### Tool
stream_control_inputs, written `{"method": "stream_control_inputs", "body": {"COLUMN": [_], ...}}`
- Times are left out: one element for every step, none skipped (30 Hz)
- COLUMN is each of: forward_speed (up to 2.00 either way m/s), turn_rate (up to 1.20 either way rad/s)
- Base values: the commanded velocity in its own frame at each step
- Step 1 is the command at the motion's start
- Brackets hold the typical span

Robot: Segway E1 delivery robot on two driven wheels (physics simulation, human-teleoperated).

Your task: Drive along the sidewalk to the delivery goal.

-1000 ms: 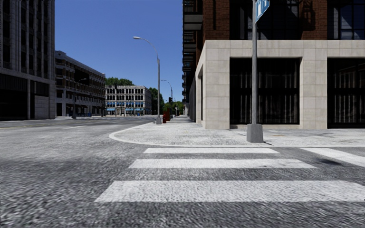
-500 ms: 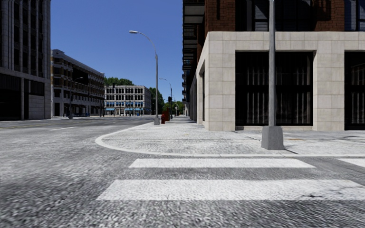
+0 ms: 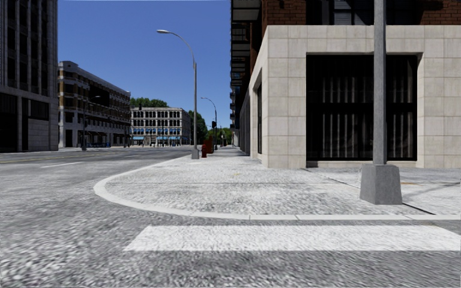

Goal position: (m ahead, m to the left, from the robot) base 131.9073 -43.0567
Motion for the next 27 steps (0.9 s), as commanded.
{"method": "stream_control_inputs", "body": {"forward_speed": [2.00,2.00,2.00,2.00,2.00,2.00,2.00,2.00,2.00,2.00,2.00,2.00,2.00,2.00,2.00,2.00,2.00,2.00,2.00,1.96,1.83,1.68,1.68,1.60,1.57,1.57,1.57], "turn_rate": [0.00,0.00,0.00,0.00,0.00,0.00,0.00,0.00,0.00,0.00,0.00,0.00,0.00,0.00,0.00,0.00,0.00,0.00,0.00,0.00,0.00,0.00,0.00,0.00,0.00,0.00,0.00]}}
